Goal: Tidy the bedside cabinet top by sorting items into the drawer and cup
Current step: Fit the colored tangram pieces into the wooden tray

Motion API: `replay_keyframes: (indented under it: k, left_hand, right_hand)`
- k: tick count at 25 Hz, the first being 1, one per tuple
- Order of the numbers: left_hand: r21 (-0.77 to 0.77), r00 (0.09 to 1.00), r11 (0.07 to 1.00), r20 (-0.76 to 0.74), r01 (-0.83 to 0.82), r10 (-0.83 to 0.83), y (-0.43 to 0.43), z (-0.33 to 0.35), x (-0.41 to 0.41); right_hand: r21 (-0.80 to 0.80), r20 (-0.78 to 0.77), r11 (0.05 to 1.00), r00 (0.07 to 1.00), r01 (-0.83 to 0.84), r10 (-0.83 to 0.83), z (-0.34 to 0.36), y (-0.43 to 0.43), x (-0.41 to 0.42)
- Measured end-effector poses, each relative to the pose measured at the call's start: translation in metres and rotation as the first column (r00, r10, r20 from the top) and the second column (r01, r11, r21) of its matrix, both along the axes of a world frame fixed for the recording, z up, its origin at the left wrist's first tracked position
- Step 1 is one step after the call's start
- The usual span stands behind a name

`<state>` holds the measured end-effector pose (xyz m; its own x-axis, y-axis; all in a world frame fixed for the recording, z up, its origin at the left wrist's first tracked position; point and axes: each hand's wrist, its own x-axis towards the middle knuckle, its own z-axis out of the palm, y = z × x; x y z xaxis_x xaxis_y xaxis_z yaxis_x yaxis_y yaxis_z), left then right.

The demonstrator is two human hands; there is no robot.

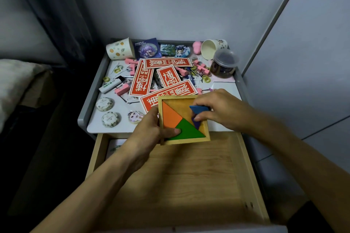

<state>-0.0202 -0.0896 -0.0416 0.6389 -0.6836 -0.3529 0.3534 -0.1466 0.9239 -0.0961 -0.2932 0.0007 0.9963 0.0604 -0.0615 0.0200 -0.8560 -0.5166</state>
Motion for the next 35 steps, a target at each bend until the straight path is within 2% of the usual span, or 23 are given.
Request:
replay_keyframes:
  k: [5,7,10,12,18,22,25,28,32,35]
  left_hand:
    - [-0.005,0.999,1.0,-0.024,-0.024,0.024,0.002,-0.001,0.003]
    - [-0.004,0.999,1.0,-0.026,-0.028,0.028,0.001,-0.001,0.003]
    - [-0.004,1.0,1.0,-0.011,0.011,-0.011,0.0,0.001,0.0]
    - [0.002,0.999,0.999,0.003,0.045,-0.045,0.001,0.0,-0.002]
    - [-0.005,0.996,0.997,0.038,0.075,-0.075,0.0,-0.002,-0.002]
    - [-0.026,0.998,0.998,0.027,0.065,-0.064,0.0,-0.007,0.001]
    - [0.009,0.993,0.995,0.056,0.099,-0.099,0.002,-0.007,0.001]
    - [0.038,0.977,0.981,0.092,0.191,-0.193,0.005,-0.004,0.002]
    - [0.082,0.959,0.959,0.065,0.271,-0.277,0.007,-0.001,0.002]
    - [0.094,0.961,0.96,0.057,0.265,-0.271,0.007,0.0,0.002]
  right_hand:
    - [-0.024,0.038,0.998,0.998,-0.052,0.053,-0.001,0.004,0.001]
    - [0.018,0.126,1.0,0.992,0.009,-0.011,0.001,0.003,0.001]
    - [0.158,0.202,0.973,0.959,0.166,-0.196,0.003,0.005,0.001]
    - [0.128,0.223,0.97,0.947,0.209,-0.233,0.0,0.014,0.003]
    - [0.015,0.227,0.989,0.963,0.149,-0.148,-0.01,0.028,0.01]
    - [0.039,0.274,0.959,0.92,0.281,-0.281,-0.011,0.024,0.011]
    - [0.024,0.194,0.942,0.922,0.335,-0.333,-0.013,0.017,0.011]
    - [0.139,0.086,0.941,0.943,0.308,-0.321,-0.015,0.014,0.012]
    - [0.142,0.054,0.958,0.965,0.248,-0.258,-0.018,0.012,0.013]
    - [0.111,0.042,0.972,0.976,0.208,-0.214,-0.019,0.012,0.013]
